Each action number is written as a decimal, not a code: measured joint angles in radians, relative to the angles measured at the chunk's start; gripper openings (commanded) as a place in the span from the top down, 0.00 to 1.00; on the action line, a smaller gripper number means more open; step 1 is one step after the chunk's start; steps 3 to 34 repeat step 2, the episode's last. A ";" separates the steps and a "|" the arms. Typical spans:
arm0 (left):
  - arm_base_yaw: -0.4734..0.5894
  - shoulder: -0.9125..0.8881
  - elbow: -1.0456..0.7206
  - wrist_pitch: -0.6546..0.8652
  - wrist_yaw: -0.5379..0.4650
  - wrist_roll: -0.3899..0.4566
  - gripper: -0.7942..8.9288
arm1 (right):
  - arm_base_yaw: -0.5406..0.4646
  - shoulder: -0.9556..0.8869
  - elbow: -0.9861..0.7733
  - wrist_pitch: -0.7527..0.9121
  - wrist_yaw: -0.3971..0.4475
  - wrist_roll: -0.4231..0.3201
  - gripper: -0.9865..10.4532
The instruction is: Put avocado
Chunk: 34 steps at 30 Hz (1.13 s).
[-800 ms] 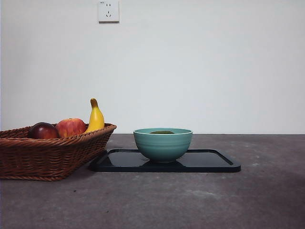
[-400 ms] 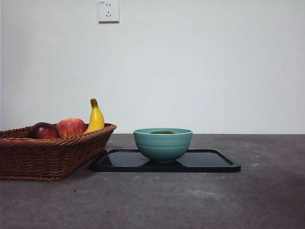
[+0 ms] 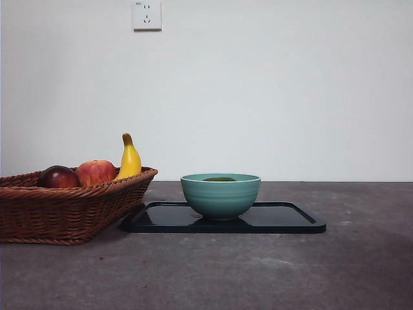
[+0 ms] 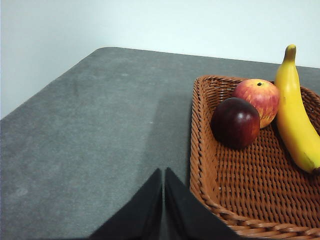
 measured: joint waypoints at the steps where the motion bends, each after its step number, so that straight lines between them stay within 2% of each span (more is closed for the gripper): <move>1: 0.000 0.000 0.000 0.000 0.000 0.000 0.91 | 0.000 0.000 0.000 0.000 0.000 0.000 0.91; 34: 0.000 0.000 0.000 0.000 0.000 0.000 0.91 | 0.000 0.000 0.000 0.000 0.000 0.000 0.91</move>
